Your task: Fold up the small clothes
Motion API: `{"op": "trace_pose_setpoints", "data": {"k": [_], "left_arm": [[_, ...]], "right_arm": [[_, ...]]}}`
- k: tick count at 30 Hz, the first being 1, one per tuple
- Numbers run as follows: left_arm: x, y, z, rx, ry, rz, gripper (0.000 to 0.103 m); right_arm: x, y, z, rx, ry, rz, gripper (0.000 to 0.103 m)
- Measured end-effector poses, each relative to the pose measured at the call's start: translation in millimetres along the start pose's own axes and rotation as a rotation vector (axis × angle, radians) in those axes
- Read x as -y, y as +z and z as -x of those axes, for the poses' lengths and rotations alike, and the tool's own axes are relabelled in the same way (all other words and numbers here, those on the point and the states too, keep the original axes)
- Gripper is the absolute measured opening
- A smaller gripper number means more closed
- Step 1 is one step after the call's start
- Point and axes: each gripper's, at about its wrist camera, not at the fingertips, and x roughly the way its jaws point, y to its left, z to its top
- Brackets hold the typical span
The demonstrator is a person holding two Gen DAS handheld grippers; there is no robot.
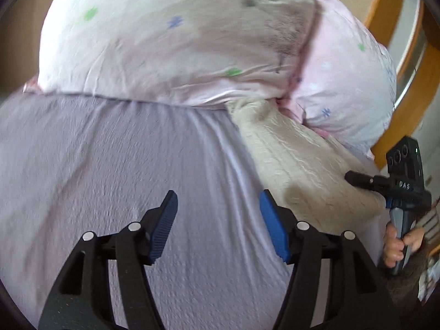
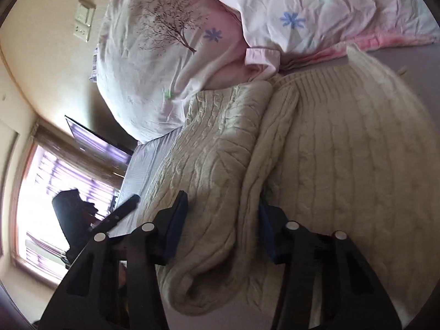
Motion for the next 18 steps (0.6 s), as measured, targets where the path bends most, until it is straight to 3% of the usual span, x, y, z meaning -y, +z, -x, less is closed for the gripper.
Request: {"op": "trace_pose_setpoints", "data": {"k": [2,5,7,10,12,14,15,18], "left_arm": [[-5.7,2.0,-6.2,0.018,-0.04,0.048,0.062],[-6.2,1.3,-14.5,0.003,-0.004,0.031,0.063],[-0.2,1.2,-16.6,0.001,0.01,-0.004,0.064],[6.0,1.0,-19.3,-0.008,-0.007,-0.024,0.067],[7.9,1.0,-21.3,-0.012,-0.017,-0.03,0.067],[8.7,1.1,-23.9,-0.021,-0.027,-0.031,0.067],[9.3,1.0,-25.6,-0.03,-0.033,-0.031,0.067],[15.3,0.2,-27.0,-0.038,-0.054,-0.05,0.067]], "right_arm": [[-6.5,4.0,0.0,0.04,0.023,0.007,0.022],[-43.5,17.8,35.4,0.201,-0.028,0.12,0.02],[-62.9,25.8,69.2,0.307,-0.086,0.171,0.019],[-60.7,16.7,100.5,0.381,-0.245,0.193,0.018],[-35.9,0.8,105.6,0.393,-0.403,0.144,0.018],[3.9,-11.4,94.0,0.304,-0.488,0.024,0.019],[24.8,-18.7,84.6,0.239,-0.474,-0.044,0.02],[28.2,-26.0,98.7,0.301,-0.381,-0.082,0.026]]}}
